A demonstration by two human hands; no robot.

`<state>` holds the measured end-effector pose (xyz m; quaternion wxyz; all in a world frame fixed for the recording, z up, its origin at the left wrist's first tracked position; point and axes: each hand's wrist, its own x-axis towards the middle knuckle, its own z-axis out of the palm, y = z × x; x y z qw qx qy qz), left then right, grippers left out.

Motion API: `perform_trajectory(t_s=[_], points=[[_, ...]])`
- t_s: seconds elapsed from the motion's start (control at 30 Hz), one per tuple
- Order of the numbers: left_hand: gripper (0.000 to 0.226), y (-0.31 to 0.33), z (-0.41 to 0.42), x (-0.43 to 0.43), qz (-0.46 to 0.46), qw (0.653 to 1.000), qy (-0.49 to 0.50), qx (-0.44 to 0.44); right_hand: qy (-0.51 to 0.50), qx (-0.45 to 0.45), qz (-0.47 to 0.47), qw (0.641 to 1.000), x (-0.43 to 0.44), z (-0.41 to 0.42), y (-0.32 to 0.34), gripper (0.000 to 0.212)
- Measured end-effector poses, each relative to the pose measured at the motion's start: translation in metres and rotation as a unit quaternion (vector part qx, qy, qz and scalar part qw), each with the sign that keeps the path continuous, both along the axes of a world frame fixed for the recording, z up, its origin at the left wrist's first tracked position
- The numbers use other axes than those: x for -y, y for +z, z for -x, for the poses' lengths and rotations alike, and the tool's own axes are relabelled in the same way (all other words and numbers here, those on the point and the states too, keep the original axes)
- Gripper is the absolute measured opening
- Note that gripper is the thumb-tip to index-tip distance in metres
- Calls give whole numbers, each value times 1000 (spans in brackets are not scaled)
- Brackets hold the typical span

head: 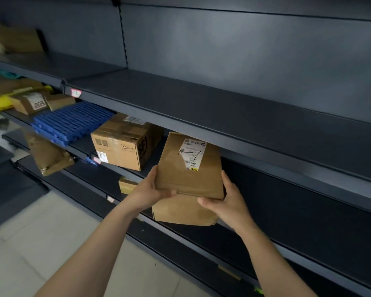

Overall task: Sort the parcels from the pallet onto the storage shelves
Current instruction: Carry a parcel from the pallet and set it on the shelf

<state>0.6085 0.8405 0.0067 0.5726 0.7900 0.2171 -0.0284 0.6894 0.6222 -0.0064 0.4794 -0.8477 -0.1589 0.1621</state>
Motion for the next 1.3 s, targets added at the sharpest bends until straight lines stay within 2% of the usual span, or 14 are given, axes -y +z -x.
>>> perform_trajectory(t_s=[0.3,0.47,0.53,0.67,0.8,0.9,1.07,1.3], points=[[109,-15,-90,-82,-27,999,-4,-23,2,-18,29,999,-78,-80,-10,109],[103,-34,-134,-110,-76,997,7,-33,23,-14,65,998,-113,-127,-21,74],[99,-43,-148,-118,-132,991,-2,-38,36,-2,93,995,-126,-142,-31,64],[86,-52,-167,-125,-271,962,-8,-39,41,37,163,985,-148,-161,-50,70],[75,-57,-174,-138,-351,936,-5,-23,45,93,202,974,-168,-159,-50,70],[68,-59,-174,-147,-386,922,-21,-17,49,124,237,962,-177,-151,-46,73],[65,-58,-170,-150,-434,898,-63,-28,34,120,307,943,-187,-141,-41,74],[77,-54,-155,-159,-514,843,-159,-28,-13,130,355,926,-196,-117,-37,68]])
